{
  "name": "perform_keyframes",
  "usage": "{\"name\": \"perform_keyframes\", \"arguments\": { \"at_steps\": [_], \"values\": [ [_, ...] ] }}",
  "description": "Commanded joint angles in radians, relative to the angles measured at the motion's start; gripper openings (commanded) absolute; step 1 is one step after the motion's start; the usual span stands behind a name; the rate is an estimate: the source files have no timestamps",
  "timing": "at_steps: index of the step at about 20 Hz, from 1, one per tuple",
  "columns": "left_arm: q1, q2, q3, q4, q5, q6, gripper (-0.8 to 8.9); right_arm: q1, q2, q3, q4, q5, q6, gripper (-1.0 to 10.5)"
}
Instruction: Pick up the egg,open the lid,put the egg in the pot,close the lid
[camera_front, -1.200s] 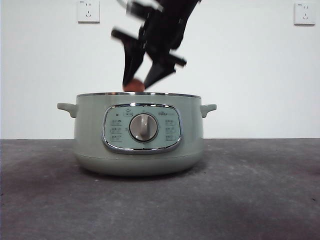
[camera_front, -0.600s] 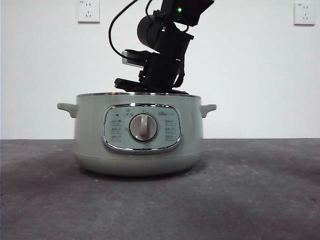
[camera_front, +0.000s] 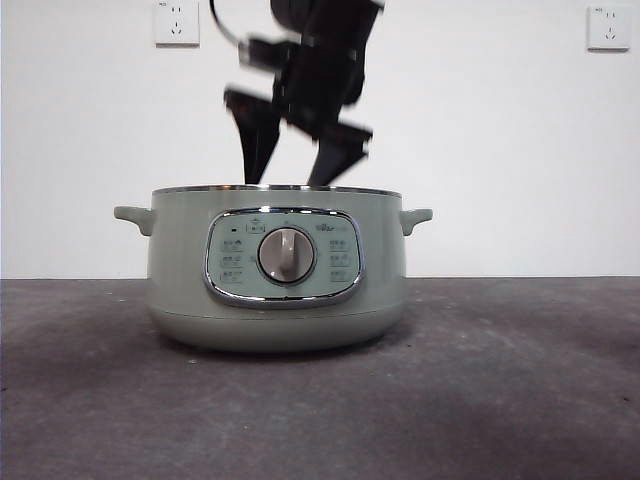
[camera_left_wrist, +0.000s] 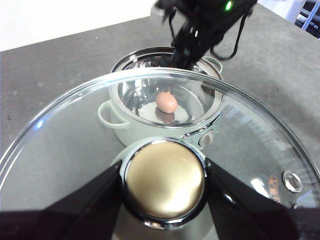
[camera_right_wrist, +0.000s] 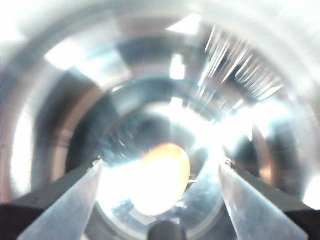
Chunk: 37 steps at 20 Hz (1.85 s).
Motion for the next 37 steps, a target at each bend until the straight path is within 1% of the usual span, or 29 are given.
{"name": "perform_keyframes", "arguments": {
  "at_steps": [1,2,4,7,10,13,14,15,17,19,22,26,29,31,33,37],
  "values": [
    [0.002,-0.007,0.013,0.06,0.007,0.013,-0.09,0.003,0.006,0.149,-0.112,-0.001,-0.003,3.9],
    [0.002,-0.002,0.013,0.065,0.008,0.017,-0.09,0.002,-0.01,0.222,-0.16,0.001,-0.002,3.8],
    [0.002,0.022,0.013,0.091,0.008,0.02,-0.09,0.002,-0.074,0.299,-0.227,0.008,0.002,3.8],
    [0.002,0.082,0.013,0.138,0.012,0.04,-0.09,0.002,-0.192,0.304,-0.32,0.034,0.001,3.8],
    [0.002,0.147,0.013,0.19,0.085,0.047,-0.09,0.002,-0.285,0.299,-0.321,0.032,0.001,3.8],
    [-0.004,0.217,0.013,0.273,0.092,0.046,-0.09,0.003,-0.367,0.276,-0.323,0.032,0.002,3.8],
    [-0.012,0.248,0.013,0.304,0.108,0.046,-0.09,0.004,-0.404,0.244,-0.323,0.027,0.004,3.8],
    [-0.021,0.274,0.013,0.322,0.116,0.046,-0.08,0.004,-0.438,0.201,-0.323,0.024,0.005,3.8],
    [-0.051,0.332,0.013,0.362,0.113,0.046,-0.09,0.004,-0.532,0.061,-0.323,0.024,0.004,3.8],
    [-0.089,0.392,0.013,0.42,0.113,0.046,-0.09,0.004,-0.634,-0.109,-0.311,0.025,0.004,3.8],
    [-0.149,0.48,0.013,0.52,0.109,0.046,-0.08,0.004,-0.815,-0.406,-0.175,0.016,0.027,3.7],
    [-0.198,0.602,0.013,0.636,0.067,0.051,-0.09,0.004,-1.079,-0.804,-0.023,0.018,0.105,3.7],
    [-0.203,0.685,0.014,0.73,0.067,0.056,-0.09,0.004,-1.252,-1.039,0.016,0.047,0.169,3.7],
    [-0.21,0.733,0.022,0.782,0.066,0.056,-0.09,0.004,-1.352,-1.158,0.016,0.071,0.217,3.7],
    [-0.215,0.781,0.048,0.793,0.04,0.056,-0.09,0.004,-1.435,-1.249,0.016,0.079,0.249,3.7],
    [-0.224,0.865,0.111,0.801,0.022,0.057,-0.09,0.004,-1.546,-1.343,0.016,0.096,0.287,3.7]
  ]
}}
